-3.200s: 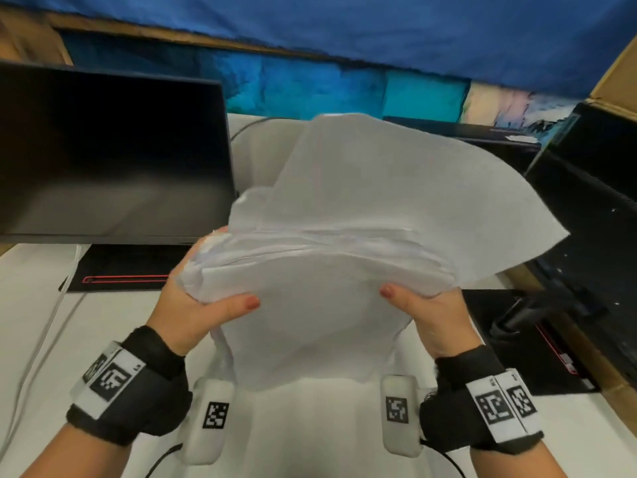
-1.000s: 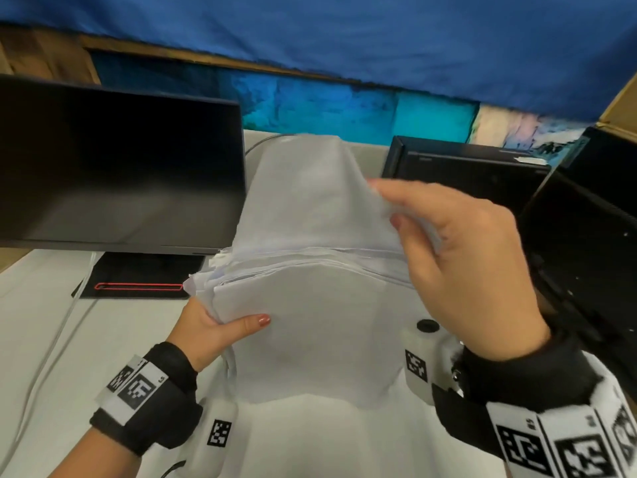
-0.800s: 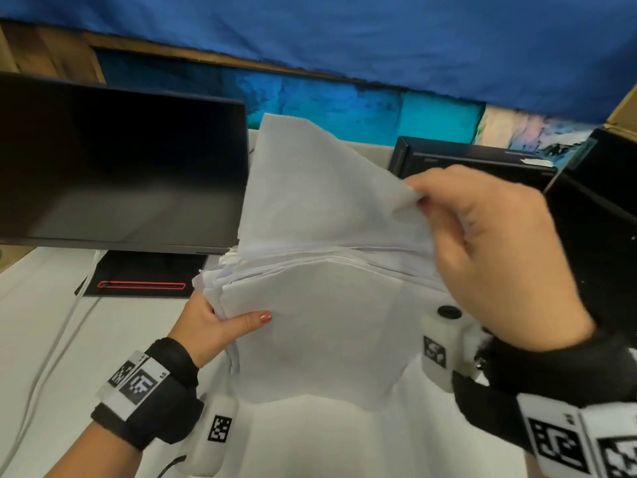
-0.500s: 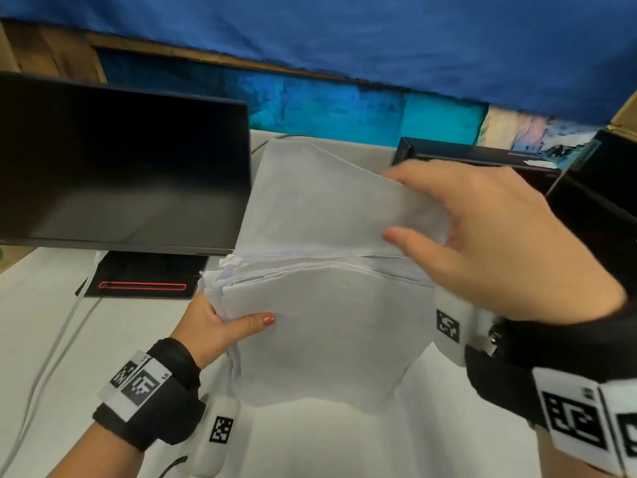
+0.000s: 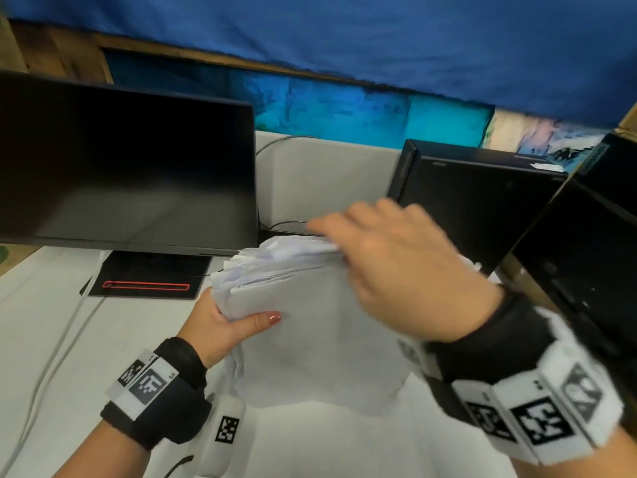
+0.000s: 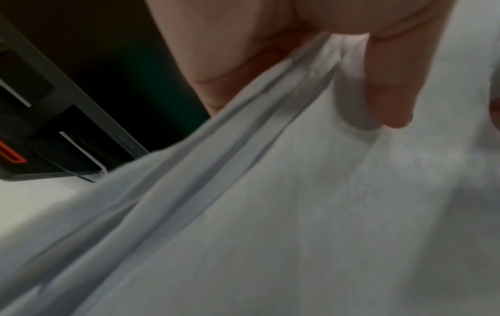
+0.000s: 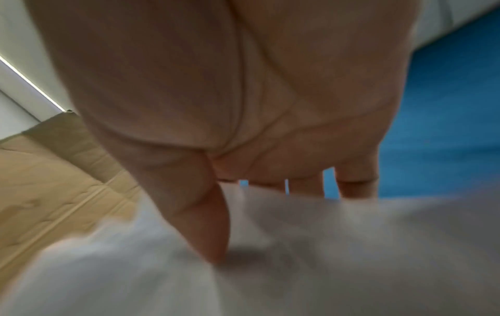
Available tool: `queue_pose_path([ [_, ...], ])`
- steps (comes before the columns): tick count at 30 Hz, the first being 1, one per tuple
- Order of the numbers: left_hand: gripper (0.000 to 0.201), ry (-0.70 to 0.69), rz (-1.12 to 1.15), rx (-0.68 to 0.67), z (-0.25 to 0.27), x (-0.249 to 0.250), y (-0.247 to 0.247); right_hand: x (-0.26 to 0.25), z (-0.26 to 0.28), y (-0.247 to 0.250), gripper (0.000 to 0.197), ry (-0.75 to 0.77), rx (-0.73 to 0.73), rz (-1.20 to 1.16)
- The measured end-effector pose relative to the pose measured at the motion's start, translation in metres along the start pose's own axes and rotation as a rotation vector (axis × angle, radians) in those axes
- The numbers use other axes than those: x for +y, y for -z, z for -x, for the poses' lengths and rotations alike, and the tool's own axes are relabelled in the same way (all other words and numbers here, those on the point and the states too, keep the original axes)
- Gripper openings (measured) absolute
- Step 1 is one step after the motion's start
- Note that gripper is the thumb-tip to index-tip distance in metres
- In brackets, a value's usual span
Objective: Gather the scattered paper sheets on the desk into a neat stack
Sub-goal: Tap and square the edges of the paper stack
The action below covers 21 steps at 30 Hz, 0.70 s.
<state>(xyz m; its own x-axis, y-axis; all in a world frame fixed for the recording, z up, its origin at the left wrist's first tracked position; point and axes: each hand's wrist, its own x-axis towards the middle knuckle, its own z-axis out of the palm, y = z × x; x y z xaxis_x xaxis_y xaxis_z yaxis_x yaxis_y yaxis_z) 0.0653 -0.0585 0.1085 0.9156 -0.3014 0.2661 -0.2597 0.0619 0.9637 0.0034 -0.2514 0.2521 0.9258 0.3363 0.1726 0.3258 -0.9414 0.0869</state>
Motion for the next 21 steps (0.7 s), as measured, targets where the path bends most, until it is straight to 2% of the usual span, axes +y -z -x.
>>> queue_pose_path([
  [2,0.06,-0.002,-0.018,0.006,-0.001,-0.001,0.0,-0.009,0.001,-0.019,0.059,0.0,-0.045,-0.086],
  [6,0.058,-0.024,-0.002,0.0,-0.001,0.001,-0.003,-0.01,0.009,-0.026,0.072,-0.034,0.199,-0.202],
  [7,0.056,-0.04,0.007,-0.004,-0.001,0.002,-0.004,-0.014,0.009,-0.027,0.077,-0.021,0.213,-0.209],
  [10,0.059,-0.054,0.025,-0.021,-0.001,0.003,-0.006,-0.028,0.006,-0.041,0.088,0.031,0.136,-0.173],
  [12,0.062,-0.05,0.024,-0.02,0.0,0.004,-0.006,-0.031,0.002,-0.045,0.089,0.043,0.133,-0.167],
  [15,0.057,-0.087,-0.03,-0.035,0.001,0.008,-0.007,-0.031,-0.002,-0.04,0.09,0.028,0.217,-0.189],
  [19,0.066,-0.092,-0.064,-0.033,0.001,0.004,-0.008,-0.039,-0.009,-0.04,0.08,0.058,0.12,-0.105],
  [21,0.058,-0.081,-0.069,-0.013,0.001,0.003,-0.007,-0.043,-0.013,-0.042,0.079,0.063,0.136,-0.112],
])
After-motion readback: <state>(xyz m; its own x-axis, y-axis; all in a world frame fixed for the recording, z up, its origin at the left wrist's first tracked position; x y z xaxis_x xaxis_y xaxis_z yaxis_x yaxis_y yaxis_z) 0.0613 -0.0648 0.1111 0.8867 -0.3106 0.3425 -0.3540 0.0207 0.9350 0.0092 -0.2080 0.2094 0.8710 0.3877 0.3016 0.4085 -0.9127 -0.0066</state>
